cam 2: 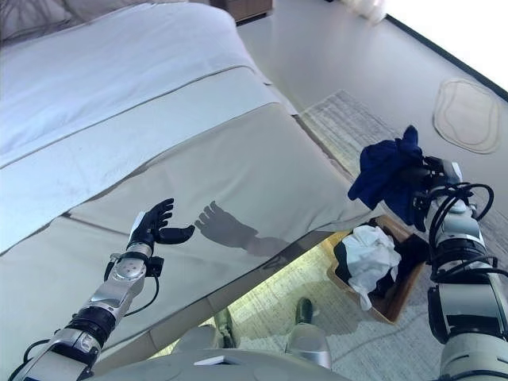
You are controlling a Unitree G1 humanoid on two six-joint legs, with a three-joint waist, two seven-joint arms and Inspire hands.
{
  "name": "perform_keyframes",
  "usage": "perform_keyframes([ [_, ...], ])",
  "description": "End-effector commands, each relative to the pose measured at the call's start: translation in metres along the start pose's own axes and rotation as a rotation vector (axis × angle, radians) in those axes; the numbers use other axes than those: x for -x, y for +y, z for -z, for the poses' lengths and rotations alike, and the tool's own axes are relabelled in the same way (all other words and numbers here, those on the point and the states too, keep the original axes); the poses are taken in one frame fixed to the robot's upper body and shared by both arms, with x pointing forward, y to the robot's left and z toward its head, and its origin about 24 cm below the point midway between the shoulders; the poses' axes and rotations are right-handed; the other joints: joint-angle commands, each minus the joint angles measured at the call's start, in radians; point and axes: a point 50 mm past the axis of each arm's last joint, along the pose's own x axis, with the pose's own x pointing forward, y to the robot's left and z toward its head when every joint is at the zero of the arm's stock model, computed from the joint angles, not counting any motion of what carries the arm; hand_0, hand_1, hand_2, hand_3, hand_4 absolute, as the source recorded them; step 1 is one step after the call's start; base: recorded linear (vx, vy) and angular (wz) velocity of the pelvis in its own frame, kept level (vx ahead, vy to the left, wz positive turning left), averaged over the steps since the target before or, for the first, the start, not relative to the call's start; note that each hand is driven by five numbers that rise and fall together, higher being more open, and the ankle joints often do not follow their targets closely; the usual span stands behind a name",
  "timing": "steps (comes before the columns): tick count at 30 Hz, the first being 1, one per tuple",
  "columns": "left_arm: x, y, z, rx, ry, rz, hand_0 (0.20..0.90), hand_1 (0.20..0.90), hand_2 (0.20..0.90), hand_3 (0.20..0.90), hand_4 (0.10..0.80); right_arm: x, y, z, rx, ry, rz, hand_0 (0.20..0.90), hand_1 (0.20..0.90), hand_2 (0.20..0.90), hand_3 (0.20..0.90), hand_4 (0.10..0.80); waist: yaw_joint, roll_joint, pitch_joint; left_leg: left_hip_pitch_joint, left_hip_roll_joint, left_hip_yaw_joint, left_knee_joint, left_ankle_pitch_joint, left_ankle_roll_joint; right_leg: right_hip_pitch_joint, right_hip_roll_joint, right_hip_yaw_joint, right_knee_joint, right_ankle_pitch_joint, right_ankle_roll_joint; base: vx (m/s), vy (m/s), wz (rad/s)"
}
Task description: Pick up the clothes from the bed and place them into the basket
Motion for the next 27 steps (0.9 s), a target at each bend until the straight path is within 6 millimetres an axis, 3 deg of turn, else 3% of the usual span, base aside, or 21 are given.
perform_keyframes([
  [1,-0.004,0.010,-0.009,-0.048,-0.078,-0.028,0.900,0.900,0.900,0.900,0.800,0.003,-0.033,-0.035,0.067,-0.149,0.104,0.300,0.300,0.300,0.200,0.100,-0.005,0.029,-0.135,0.015,0.023,-0.132,0.015,-0.099,-0.031,-0.010,0.046,0.026,0.083,-0.131,0.029,0.029,-0.102,-0.25],
  [16,-0.001,0.006,0.006,-0.056,-0.028,0.034,0.900,0.900,0.900,0.900,0.800,0.012,-0.066,0.028,0.081,0.056,0.221,0.300,0.300,0.300,0.200,0.100,-0.076,0.061,-0.118,0.007,0.054,-0.094,0.023,-0.082,-0.071,-0.023,0.087,0.078,0.046,-0.126,0.009,0.023,-0.102,-0.13],
  [24,-0.002,0.001,0.007,-0.048,-0.011,0.053,0.900,0.900,0.900,0.900,0.800,0.013,-0.080,0.030,0.101,0.063,0.269,0.300,0.300,0.300,0.200,0.100,-0.085,0.087,-0.114,-0.004,0.064,-0.089,0.032,-0.075,-0.089,-0.026,0.088,0.073,0.043,-0.133,0.002,0.011,-0.028,0.00],
  [25,-0.002,0.000,0.008,-0.046,-0.008,0.057,0.900,0.900,0.900,0.900,0.800,0.014,-0.082,0.029,0.106,0.062,0.274,0.321,0.321,0.321,0.225,0.125,-0.086,0.090,-0.113,-0.005,0.064,-0.090,0.034,-0.075,-0.091,-0.026,0.087,0.073,0.043,-0.134,0.001,0.000,0.000,0.00],
  [26,-0.002,0.000,0.008,-0.044,-0.008,0.060,0.900,0.900,0.900,0.900,0.800,0.014,-0.086,0.026,0.112,0.056,0.278,0.535,0.535,0.535,0.475,0.375,-0.086,0.096,-0.112,-0.008,0.063,-0.092,0.035,-0.073,-0.093,-0.028,0.087,0.072,0.043,-0.134,0.000,0.000,0.000,0.00],
  [27,-0.002,0.000,0.007,-0.041,-0.006,0.062,0.900,0.900,0.900,0.900,0.800,0.014,-0.088,0.023,0.121,0.049,0.287,0.655,0.655,0.655,0.615,0.515,-0.087,0.100,-0.109,-0.011,0.063,-0.093,0.036,-0.072,-0.095,-0.030,0.085,0.070,0.044,-0.135,0.000,0.000,0.000,0.00],
])
